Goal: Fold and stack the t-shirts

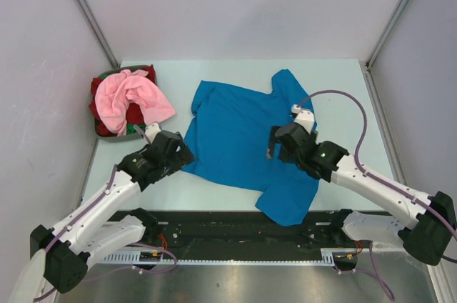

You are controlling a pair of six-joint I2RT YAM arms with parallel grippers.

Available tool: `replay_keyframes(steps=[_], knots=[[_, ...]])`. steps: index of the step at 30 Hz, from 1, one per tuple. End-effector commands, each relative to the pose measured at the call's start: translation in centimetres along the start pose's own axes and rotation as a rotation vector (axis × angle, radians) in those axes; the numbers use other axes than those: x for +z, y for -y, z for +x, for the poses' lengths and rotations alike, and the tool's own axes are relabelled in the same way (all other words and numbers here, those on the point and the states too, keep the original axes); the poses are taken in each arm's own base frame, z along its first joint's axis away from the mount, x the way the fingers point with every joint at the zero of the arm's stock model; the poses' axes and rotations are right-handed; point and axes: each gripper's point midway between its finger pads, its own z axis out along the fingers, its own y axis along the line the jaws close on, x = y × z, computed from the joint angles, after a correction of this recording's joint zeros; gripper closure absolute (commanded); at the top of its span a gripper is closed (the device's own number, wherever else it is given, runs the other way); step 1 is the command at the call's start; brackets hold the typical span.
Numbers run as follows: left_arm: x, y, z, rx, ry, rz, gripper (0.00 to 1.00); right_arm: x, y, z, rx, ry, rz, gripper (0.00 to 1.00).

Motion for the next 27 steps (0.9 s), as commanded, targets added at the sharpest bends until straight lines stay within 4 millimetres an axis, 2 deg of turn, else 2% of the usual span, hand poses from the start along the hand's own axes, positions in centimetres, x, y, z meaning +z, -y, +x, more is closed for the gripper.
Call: replay_keyframes(steps=[1,3,4,7,9,10,12,13,14,15,17,20,23,24,25,26,27], knots=[[-1.4,-0.6,-2.1,-0.008,0.062,-0.071,0.0,-3.8,-12.9,-0.5,-0.158,-0.016,-0.563,0.0],[-2.8,0.7,-4.0,-0.025,0.103,-0.032,0.0,-4.6,-16.3,0.0,-0.229,-0.029,-0.671,0.0],[-3.3,1.1,-4.6,-0.029,0.114,-0.013,0.0,-4.6,-18.9,1.7,-0.293,-0.082,-0.719,0.0],[-5.2,2.6,-7.3,-0.03,0.165,0.04,0.0,-4.1,-23.1,3.6,-0.401,-0.111,-0.777,0.0],[-6.3,2.8,-9.5,-0.044,0.21,0.059,0.0,-4.3,-25.3,4.6,-0.431,-0.127,-0.861,0.0],[-6.7,3.1,-9.9,-0.047,0.202,0.083,0.0,-3.2,-26.1,5.7,-0.442,-0.154,-0.865,0.0],[-7.3,2.7,-12.4,-0.058,0.249,0.092,0.0,-3.5,-28.0,5.5,-0.441,-0.155,-0.932,0.0],[-7.4,2.8,-12.8,-0.062,0.241,0.114,0.0,-3.0,-28.5,5.9,-0.451,-0.166,-0.932,0.01],[-7.5,1.8,-14.1,-0.063,0.267,0.094,0.0,-2.5,-29.4,6.5,-0.465,-0.182,-0.938,0.01],[-7.6,1.9,-15.0,-0.068,0.281,0.104,0.0,-2.5,-30.0,7.1,-0.477,-0.195,-0.958,0.01],[-7.5,1.2,-16.0,-0.064,0.288,0.101,0.0,-1.9,-31.0,8.4,-0.505,-0.209,-0.974,0.01],[-6.5,0.5,-16.8,-0.071,0.283,0.099,0.0,-1.9,-32.4,9.1,-0.532,-0.208,-1.002,0.01],[-4.5,-0.5,-16.2,-0.099,0.244,0.092,0.0,-1.5,-33.8,10.1,-0.577,-0.214,-1.0,0.01],[-3.4,-1.2,-15.7,-0.121,0.221,0.088,0.0,-0.5,-34.2,11.4,-0.598,-0.237,-0.988,0.01],[-3.0,-1.7,-15.5,-0.132,0.215,0.078,0.0,-1.2,-35.4,11.3,-0.61,-0.225,-1.01,0.02],[-2.3,-2.5,-15.1,-0.143,0.209,0.059,0.0,-1.0,-35.8,11.6,-0.62,-0.229,-1.006,0.01],[-2.1,-2.3,-14.8,-0.139,0.194,0.078,0.0,0.0,-36.1,12.9,-0.637,-0.247,-0.999,0.02]])
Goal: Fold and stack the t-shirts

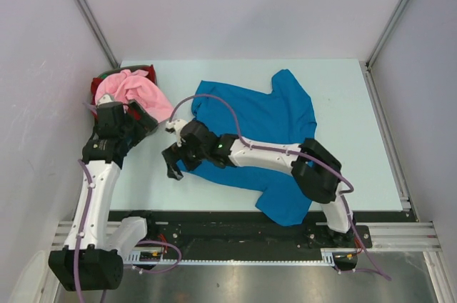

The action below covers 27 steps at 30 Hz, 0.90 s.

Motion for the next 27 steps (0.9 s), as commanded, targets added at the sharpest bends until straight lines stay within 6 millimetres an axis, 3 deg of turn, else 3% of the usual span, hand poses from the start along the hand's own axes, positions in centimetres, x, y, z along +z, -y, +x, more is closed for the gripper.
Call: replay_keyframes(steps=[1,7,19,27], knots=[[1.4,-0.7,1.5,0.009,-0.052,0.046,0.0,2.8,-2.5,-1.0,-0.086,0.007,-0.055,0.02],[1.5,-2.4,1.1,0.002,-0.039,0.029,0.0,5.8,-0.7,-0.5,-0.094,0.013,0.012,0.02],[2.1,-3.9,1.6,-0.001,-0.055,0.034,0.0,8.5,2.7,-0.5,-0.152,0.043,0.162,0.02],[2.4,-4.8,1.8,-0.006,-0.06,0.023,0.0,10.8,4.1,2.9,-0.178,-0.036,0.195,0.11]])
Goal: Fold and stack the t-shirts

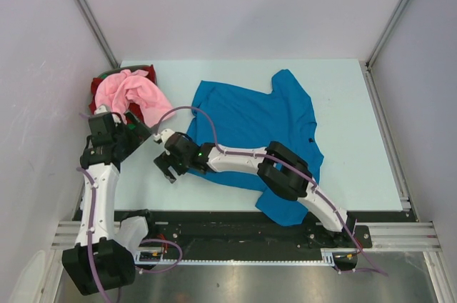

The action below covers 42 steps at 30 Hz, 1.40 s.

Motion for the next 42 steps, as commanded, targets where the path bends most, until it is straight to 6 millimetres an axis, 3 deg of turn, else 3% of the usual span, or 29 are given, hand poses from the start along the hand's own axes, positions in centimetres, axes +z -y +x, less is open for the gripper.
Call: replay_keyframes(steps=[1,5,6,14,15,20,28,32,33,34,35,36,37,38,40,42], knots=[[-0.3,0.1,-0.9,0.018,0.038,0.035,0.0,1.4,0.3,1.3,-0.029,-0.018,0.028,0.12],[-0.4,-0.3,-0.9,0.015,0.043,0.033,0.0,2.0,0.4,2.7,-0.037,-0.049,0.029,0.32],[-0.4,-0.4,-0.9,0.017,0.045,0.031,0.0,2.0,0.4,2.9,-0.037,-0.054,0.03,0.44],[-0.5,-0.5,-0.9,0.009,0.05,0.033,0.0,1.6,-0.3,4.6,-0.056,-0.08,0.025,0.9],[-0.5,-0.6,-1.0,0.009,0.051,0.032,0.0,1.5,-0.5,5.1,-0.059,-0.088,0.024,1.0],[-0.6,-0.8,-1.2,0.005,0.064,0.022,0.0,0.4,-3.1,6.3,-0.088,-0.101,-0.029,1.0],[-0.7,-0.9,-1.3,-0.011,0.068,0.019,0.0,-2.4,-9.8,8.5,-0.134,-0.121,-0.188,1.0],[-0.9,-0.9,-1.2,-0.019,0.071,0.02,0.0,-4.1,-11.5,9.1,-0.15,-0.131,-0.23,1.0],[-1.0,-0.8,-1.3,-0.017,0.077,0.025,0.0,-4.6,-11.7,8.7,-0.158,-0.116,-0.221,0.97],[-1.0,-0.8,-1.4,-0.015,0.081,0.025,0.0,-5.4,-11.7,7.3,-0.164,-0.078,-0.197,0.84],[-1.0,-0.7,-1.5,-0.017,0.082,0.026,0.0,-5.9,-11.6,6.5,-0.165,-0.055,-0.183,0.55],[-1.0,-0.7,-1.5,-0.018,0.082,0.029,0.0,-6.4,-11.1,5.6,-0.163,-0.036,-0.145,0.42],[-1.2,-0.5,-1.7,-0.019,0.085,0.036,0.0,-7.6,-10.2,3.3,-0.165,0.025,-0.085,0.28],[-1.2,-0.3,-1.7,-0.017,0.084,0.043,0.0,-8.3,-9.8,2.1,-0.166,0.057,-0.055,0.01],[-1.4,0.4,-1.9,-0.012,0.083,0.076,0.0,-10.3,-8.3,-0.8,-0.17,0.136,0.034,0.0],[-1.2,0.8,-2.1,-0.003,0.083,0.096,0.0,-14.1,-7.2,-4.8,-0.145,0.237,0.077,0.0]])
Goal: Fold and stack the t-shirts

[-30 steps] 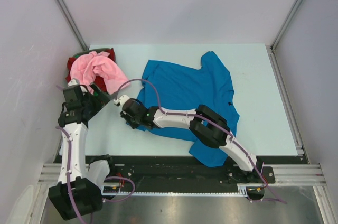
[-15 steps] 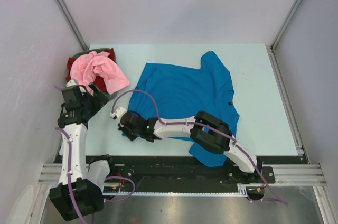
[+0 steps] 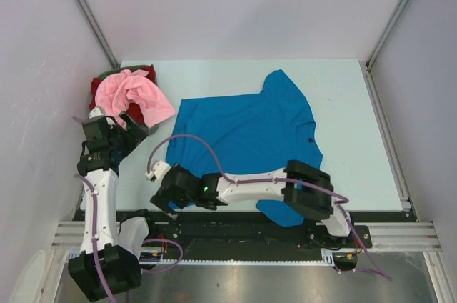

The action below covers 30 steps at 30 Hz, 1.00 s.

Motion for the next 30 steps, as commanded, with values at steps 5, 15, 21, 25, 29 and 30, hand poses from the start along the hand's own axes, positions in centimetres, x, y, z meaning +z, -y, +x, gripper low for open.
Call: replay_keyframes(steps=[5,15,21,25,29,30], knots=[[0.0,3.5,-1.2,0.063,0.006,0.109,0.01,-17.4,11.3,-14.8,0.119,0.403,0.378,0.0],[3.3,11.7,1.7,0.224,-0.102,0.194,0.01,-30.2,38.3,-7.6,0.679,0.398,0.83,0.0],[7.5,13.2,2.3,0.267,-0.17,0.122,0.03,-32.2,49.4,-1.1,0.889,0.321,0.942,0.01],[10.1,14.2,2.6,0.271,-0.214,0.078,0.09,-30.5,53.4,0.5,0.922,0.307,0.918,0.02],[13.6,14.7,3.1,0.297,-0.255,0.001,0.15,-27.8,56.5,2.6,0.945,0.264,0.89,0.02],[13.9,15.8,2.2,0.299,-0.237,0.014,0.16,-27.7,57.3,3.0,0.956,0.264,0.892,0.02]])
